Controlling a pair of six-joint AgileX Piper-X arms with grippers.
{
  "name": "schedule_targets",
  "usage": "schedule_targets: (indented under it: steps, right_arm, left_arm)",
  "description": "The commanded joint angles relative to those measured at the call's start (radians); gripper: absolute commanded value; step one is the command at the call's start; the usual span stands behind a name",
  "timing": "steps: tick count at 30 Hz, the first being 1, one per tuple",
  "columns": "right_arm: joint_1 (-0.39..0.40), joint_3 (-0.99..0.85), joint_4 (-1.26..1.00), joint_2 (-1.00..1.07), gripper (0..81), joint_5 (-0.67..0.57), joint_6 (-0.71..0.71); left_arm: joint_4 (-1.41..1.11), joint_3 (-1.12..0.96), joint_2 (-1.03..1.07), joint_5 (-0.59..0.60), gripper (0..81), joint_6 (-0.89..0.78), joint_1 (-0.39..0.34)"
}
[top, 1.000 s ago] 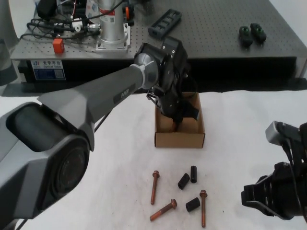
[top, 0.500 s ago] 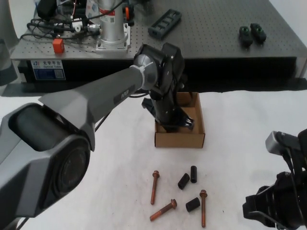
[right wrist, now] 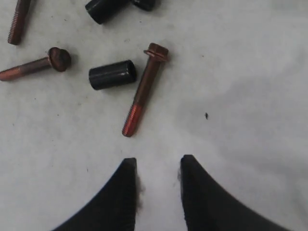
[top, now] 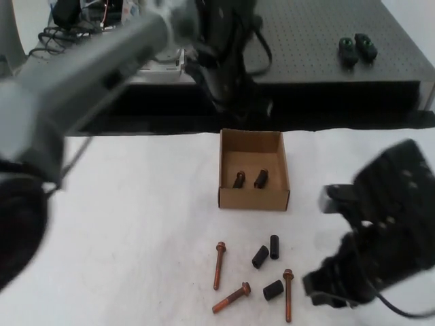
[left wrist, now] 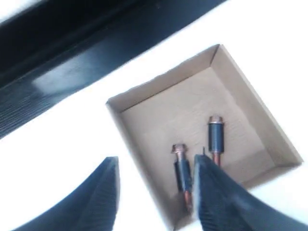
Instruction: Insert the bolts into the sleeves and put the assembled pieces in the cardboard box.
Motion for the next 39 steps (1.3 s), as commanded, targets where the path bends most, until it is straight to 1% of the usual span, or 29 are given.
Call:
schedule_targets:
  steps: [1, 5, 7, 9, 12, 16, 18, 20, 23, 30, 36, 39]
  right_arm:
    - [0.029, -0.073, -0.010, 0.106, 24.0, 0.044, -0.031]
    - [0.043, -0.152, -0.009, 0.229, 24.0, 0.065, -0.049]
    - [0.043, -0.175, -0.009, 0.278, 24.0, 0.067, -0.049]
    - [0.043, -0.192, -0.009, 0.317, 24.0, 0.070, -0.049]
    - [0.043, -0.204, -0.011, 0.356, 24.0, 0.070, -0.049]
    - [0.043, -0.204, -0.009, 0.382, 24.0, 0.078, -0.049]
    - [0.043, -0.204, -0.009, 0.391, 24.0, 0.078, -0.049]
    - [0.043, -0.204, -0.011, 0.397, 23.0, 0.078, -0.049]
    - [0.043, -0.204, -0.004, 0.397, 22.5, 0.047, -0.040]
    - [0.043, -0.204, 0.031, 0.395, 22.5, -0.065, -0.035]
    - [0.043, -0.204, 0.061, 0.391, 22.7, -0.092, -0.025]
    - [0.043, -0.204, 0.050, 0.366, 26.5, -0.111, -0.023]
  left_arm:
    - [-0.028, 0.219, -0.178, -0.025, 34.4, 0.015, 0.014]
    - [-0.189, 0.509, -0.326, -0.015, 34.4, 0.010, 0.014]
    - [-0.247, 0.612, -0.381, -0.003, 34.4, 0.011, 0.014]
    - [-0.282, 0.694, -0.424, -0.002, 34.4, 0.014, 0.014]
    - [-0.288, 0.754, -0.452, -0.002, 34.4, 0.014, 0.014]
    - [-0.288, 0.774, -0.454, 0.003, 34.4, 0.022, 0.014]
    - [-0.288, 0.774, -0.454, 0.032, 34.4, 0.022, 0.014]
    - [-0.296, 0.774, -0.454, 0.087, 34.4, 0.037, 0.014]
    - [-0.311, 0.774, -0.448, 0.151, 34.4, 0.054, 0.014]
    - [-0.311, 0.774, -0.448, 0.146, 34.4, 0.056, 0.014]
    - [-0.311, 0.774, -0.448, 0.146, 34.4, 0.056, 0.014]
    - [-0.308, 0.774, -0.448, 0.146, 34.4, 0.056, 0.014]
